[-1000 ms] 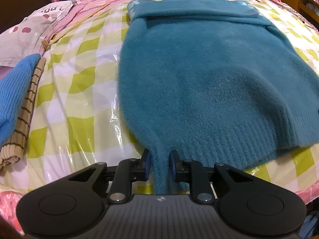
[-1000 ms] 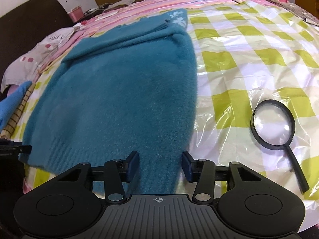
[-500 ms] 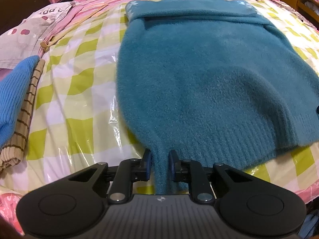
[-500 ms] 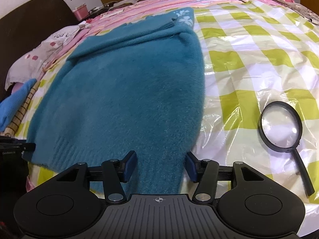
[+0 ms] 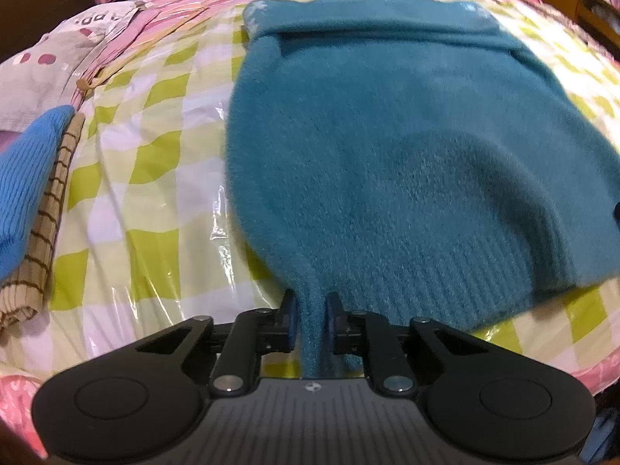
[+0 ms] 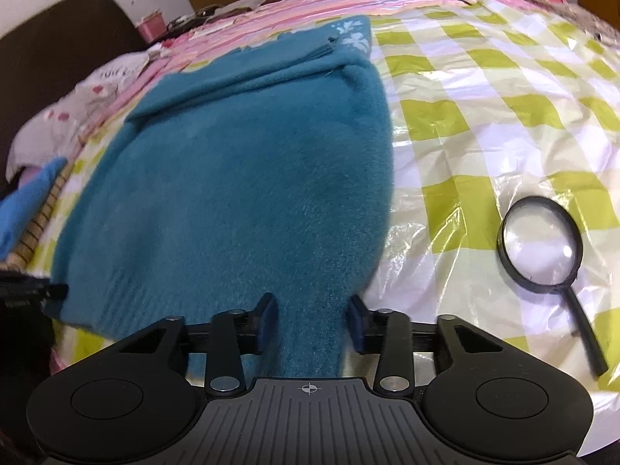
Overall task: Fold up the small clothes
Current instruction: 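Grasp the ribbed hem with the left gripper while the right gripper grasps the hem too, then lift the hem with both grippers and fold it over toward the collar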
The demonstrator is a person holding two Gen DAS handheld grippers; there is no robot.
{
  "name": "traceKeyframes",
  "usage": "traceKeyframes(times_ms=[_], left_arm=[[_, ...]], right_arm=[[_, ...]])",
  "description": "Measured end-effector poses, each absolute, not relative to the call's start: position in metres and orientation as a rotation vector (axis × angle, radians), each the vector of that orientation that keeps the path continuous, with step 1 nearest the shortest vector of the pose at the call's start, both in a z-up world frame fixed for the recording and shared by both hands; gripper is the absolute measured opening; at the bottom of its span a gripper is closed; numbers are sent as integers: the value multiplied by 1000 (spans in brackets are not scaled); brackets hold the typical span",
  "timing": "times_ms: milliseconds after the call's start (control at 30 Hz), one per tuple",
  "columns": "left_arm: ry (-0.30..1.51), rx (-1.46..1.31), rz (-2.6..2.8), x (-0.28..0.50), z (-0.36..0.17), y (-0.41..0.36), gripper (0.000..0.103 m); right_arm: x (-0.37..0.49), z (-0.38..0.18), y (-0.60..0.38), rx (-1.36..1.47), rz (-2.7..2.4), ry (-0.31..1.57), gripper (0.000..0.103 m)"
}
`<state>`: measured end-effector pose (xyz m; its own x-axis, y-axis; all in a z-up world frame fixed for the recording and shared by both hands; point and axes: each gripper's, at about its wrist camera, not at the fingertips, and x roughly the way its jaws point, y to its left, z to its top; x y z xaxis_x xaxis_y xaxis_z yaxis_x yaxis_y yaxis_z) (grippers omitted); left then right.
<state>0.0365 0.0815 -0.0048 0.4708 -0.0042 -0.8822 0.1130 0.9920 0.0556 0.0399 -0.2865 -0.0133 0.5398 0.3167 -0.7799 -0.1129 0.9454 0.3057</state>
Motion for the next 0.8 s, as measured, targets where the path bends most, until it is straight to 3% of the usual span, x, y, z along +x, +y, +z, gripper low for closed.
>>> traceKeyframes(times_ms=[367, 800], left_arm=[[1043, -31, -110, 33, 2, 93, 16], [1116, 5, -90, 38, -6, 92, 22]], right_arm=[[42, -10, -292, 304, 266, 953, 24], [43, -18, -291, 280, 300, 1016, 30]])
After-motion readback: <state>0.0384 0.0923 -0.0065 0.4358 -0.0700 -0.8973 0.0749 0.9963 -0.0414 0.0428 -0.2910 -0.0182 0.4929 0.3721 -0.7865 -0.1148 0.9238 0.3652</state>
